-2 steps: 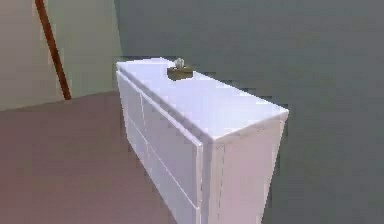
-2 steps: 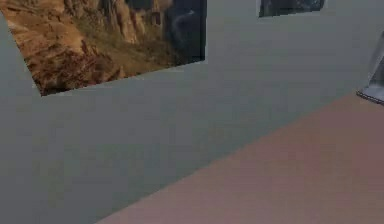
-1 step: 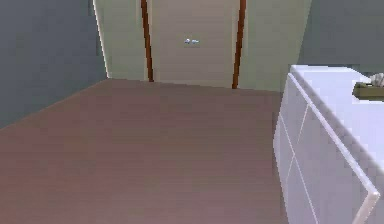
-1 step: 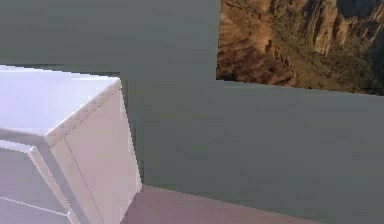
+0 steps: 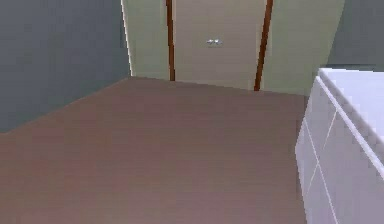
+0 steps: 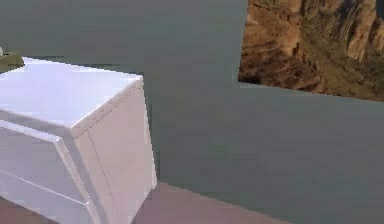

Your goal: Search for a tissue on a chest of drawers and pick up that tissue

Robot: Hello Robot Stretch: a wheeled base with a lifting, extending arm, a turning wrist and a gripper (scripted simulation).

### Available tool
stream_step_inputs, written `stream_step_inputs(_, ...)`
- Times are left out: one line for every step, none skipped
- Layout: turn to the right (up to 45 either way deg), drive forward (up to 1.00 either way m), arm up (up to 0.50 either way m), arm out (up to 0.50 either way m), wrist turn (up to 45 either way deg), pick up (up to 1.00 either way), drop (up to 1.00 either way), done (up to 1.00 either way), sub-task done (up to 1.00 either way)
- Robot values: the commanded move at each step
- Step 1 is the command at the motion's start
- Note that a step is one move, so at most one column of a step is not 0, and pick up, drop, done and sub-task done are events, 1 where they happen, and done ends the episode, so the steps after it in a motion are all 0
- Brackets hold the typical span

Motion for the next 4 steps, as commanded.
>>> stream_step_inputs(0.0, 0.35, 0.00, 0.00, 0.0, 0.00, 0.00, 0.00, 0.00)
stream_step_inputs(15.0, 0.00, 0.00, 0.00, 0.0, 0.00, 0.00, 0.00, 0.00)
stream_step_inputs(0.0, 0.55, 0.00, 0.00, 0.0, 0.00, 0.00, 0.00, 0.00)
stream_step_inputs(-24.0, 0.00, 0.00, 0.00, 0.0, 0.00, 0.00, 0.00, 0.00)
